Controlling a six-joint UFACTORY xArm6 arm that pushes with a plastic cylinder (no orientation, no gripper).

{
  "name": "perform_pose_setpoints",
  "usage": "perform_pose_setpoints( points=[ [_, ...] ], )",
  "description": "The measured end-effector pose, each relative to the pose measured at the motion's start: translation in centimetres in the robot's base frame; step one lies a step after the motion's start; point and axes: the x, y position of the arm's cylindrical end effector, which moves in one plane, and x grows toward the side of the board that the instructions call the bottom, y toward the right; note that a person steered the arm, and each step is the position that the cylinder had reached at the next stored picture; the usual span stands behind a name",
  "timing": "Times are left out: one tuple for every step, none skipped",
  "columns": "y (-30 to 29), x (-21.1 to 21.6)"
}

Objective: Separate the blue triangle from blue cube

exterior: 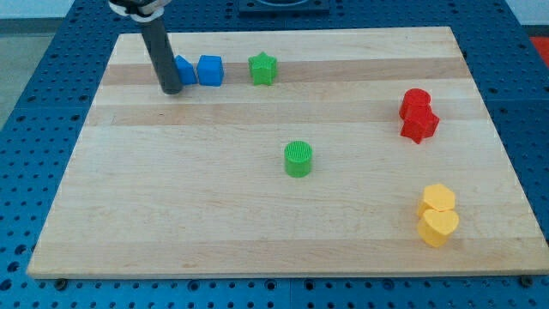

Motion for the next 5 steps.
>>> perform_pose_setpoints(
  points=[
    [1.7, -0.2],
    [1.8, -1.8],
    [1.8, -2.8],
    [1.8, -2.8],
    [1.8, -2.8]
  ],
)
